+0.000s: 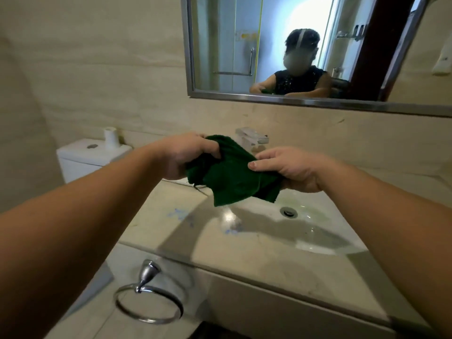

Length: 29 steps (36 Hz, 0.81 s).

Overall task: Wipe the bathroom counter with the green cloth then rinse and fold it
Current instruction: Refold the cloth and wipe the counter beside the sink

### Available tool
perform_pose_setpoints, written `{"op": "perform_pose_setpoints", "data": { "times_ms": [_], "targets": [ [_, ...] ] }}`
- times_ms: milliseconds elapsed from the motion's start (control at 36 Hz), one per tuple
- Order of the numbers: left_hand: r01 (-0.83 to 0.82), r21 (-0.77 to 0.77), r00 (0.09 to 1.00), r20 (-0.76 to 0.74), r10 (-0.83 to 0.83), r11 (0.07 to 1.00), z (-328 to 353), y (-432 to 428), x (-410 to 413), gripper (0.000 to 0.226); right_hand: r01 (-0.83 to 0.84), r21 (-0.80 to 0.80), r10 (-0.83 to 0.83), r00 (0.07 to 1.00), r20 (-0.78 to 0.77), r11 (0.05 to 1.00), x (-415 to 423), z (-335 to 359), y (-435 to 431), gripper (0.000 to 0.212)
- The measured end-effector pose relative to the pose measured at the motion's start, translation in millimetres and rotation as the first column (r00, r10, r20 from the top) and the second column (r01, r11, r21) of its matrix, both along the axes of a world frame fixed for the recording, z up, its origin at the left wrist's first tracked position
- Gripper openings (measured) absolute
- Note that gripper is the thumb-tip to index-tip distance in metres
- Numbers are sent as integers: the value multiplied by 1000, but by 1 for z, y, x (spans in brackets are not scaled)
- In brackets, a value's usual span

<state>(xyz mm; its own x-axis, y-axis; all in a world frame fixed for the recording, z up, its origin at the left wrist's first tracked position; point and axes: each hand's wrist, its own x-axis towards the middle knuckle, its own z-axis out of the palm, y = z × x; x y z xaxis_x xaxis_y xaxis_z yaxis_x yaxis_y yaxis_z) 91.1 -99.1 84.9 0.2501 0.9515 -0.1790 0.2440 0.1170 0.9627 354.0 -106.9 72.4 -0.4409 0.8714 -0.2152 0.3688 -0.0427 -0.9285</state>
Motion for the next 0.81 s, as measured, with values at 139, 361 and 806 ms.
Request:
{"op": "perform_pose_setpoints", "data": {
  "times_ms": [139, 361, 806],
  "targets": [
    [-209, 93, 977, -21, 212, 974, -6, -30, -51, 38, -18, 98, 12, 998, 68, 995, -48, -10, 1, 31],
    [-410, 570, 730, -263, 631, 712, 3, -77, -129, 22, -129, 134, 104, 978, 182, 983, -100, -17, -5, 23],
    [79, 471, 545, -758, 357, 879, -136, -93, -148, 37, -775, 473, 15, 527, 850, 419, -136, -100, -64, 41]
  ]
}}
